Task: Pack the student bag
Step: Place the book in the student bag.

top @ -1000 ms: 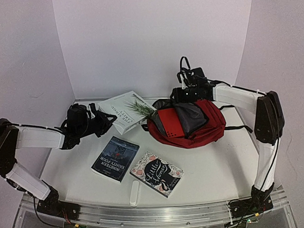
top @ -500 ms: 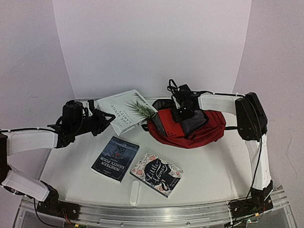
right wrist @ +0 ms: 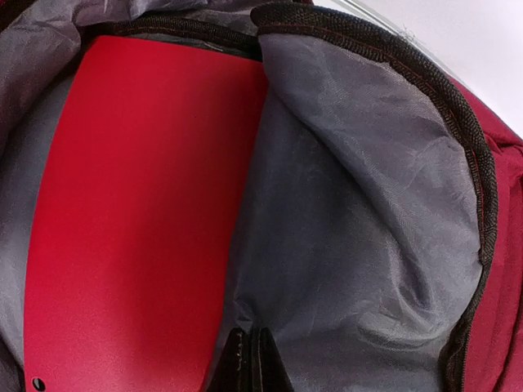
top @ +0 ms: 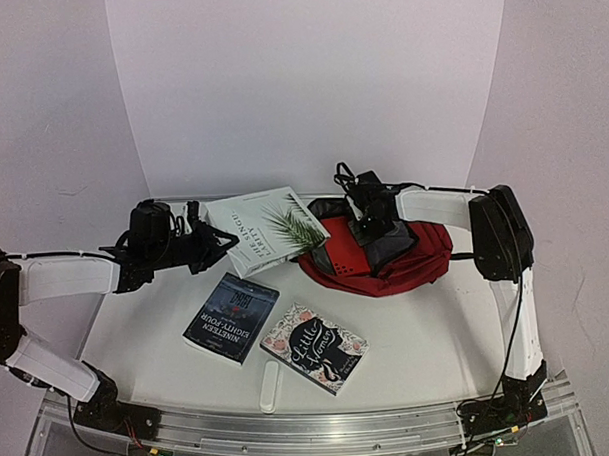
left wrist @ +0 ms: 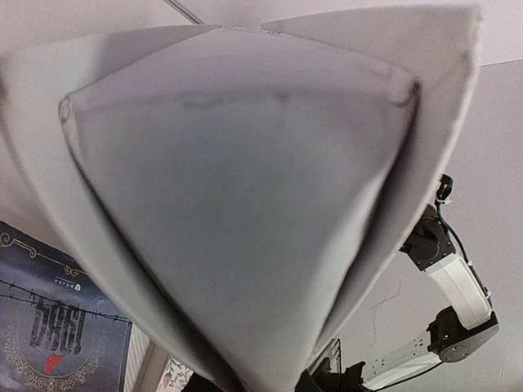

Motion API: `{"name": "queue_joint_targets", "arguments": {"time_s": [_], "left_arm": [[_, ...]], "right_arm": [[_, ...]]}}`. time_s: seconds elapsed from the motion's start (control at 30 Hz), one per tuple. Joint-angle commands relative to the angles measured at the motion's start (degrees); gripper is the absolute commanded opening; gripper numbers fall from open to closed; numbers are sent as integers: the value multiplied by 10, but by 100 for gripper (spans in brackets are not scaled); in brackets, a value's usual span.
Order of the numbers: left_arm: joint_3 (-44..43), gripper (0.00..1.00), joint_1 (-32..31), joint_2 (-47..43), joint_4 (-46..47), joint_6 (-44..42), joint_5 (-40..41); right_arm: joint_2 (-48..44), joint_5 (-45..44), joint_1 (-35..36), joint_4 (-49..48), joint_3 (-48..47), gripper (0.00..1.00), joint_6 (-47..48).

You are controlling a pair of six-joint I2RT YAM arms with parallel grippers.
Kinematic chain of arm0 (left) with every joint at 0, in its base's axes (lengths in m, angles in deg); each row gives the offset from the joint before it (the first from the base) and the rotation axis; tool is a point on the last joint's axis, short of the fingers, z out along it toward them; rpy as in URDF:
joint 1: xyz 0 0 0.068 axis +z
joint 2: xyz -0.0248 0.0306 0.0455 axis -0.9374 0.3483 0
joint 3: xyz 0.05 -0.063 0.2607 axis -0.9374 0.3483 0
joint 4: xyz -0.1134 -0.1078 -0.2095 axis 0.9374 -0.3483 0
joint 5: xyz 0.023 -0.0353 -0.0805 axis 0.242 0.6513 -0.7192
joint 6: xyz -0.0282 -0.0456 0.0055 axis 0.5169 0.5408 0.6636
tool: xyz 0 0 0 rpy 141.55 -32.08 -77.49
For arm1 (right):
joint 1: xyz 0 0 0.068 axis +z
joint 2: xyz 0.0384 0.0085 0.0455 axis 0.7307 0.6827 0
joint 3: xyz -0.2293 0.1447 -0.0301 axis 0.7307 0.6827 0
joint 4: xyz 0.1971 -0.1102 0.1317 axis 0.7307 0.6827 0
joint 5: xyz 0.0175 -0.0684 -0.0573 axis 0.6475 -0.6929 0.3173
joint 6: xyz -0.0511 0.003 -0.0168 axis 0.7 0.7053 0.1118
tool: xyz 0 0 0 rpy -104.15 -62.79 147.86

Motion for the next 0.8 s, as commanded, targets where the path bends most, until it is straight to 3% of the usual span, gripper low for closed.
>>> {"name": "queue_joint_targets", "arguments": {"time_s": [0.0,0.43,0.77], "left_arm": [[-36,12,0,17,52,-10,-30],[-71,9,-1,142,157,20,-129],[-145,10,-2,295,279,122,-244]], "right_arm": [[-57,11,0,19,-9,0,0],[-127,144,-7,29,-9,0,-8],[-136,196,-7,29,-17,0,17]]}}
